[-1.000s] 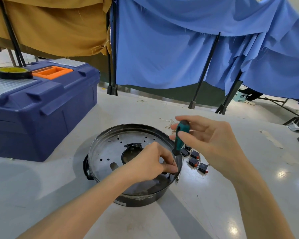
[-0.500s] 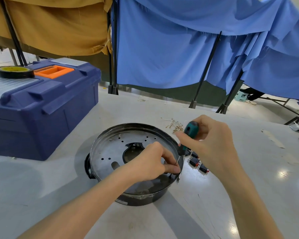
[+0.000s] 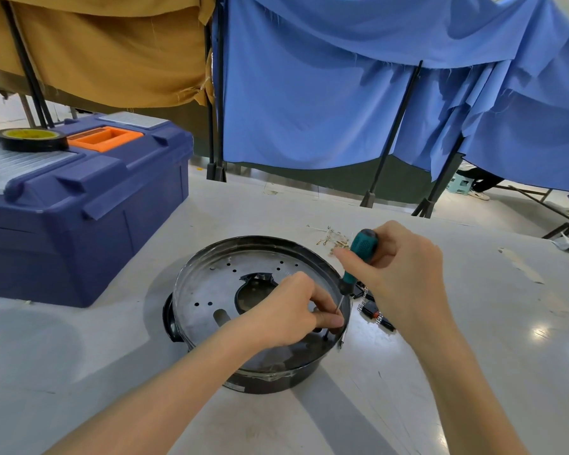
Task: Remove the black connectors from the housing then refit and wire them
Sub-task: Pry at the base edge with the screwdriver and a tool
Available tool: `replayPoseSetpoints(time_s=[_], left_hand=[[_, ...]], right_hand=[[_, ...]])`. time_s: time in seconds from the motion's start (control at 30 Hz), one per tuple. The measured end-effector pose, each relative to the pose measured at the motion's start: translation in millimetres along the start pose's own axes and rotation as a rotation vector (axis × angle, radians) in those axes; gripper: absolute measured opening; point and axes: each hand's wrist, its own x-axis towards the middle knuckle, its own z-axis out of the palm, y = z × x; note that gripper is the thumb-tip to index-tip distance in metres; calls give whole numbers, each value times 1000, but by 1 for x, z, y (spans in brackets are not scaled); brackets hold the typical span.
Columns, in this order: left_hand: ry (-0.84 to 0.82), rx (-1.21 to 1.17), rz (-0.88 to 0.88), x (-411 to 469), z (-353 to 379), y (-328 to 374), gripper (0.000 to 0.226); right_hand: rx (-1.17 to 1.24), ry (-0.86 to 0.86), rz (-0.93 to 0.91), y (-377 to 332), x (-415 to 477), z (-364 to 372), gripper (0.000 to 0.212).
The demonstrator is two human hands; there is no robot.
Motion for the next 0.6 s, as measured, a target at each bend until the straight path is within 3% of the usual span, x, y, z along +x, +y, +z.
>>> replayPoseSetpoints(time_s=[0.07,0.27,0.37,0.5,0.6], left_hand=[[-14,2,6,0,0,1,12],[-10,5,18,-1,-2,-1,9],[-6,-13,5,-1,-2,-3,7],[-18,9,2,1,1,-3,8],[-18,-12,-1,1,0,-4,5]], right_hand=[[-50,26,7,0,-1,0,40],[208,-398,-65,2,6,-19,42],[164,-236,-81,2,5,-13,30],[21,36,-33,-3,-4,3,32],[24,-128,-43,-3,-1,-2,43]])
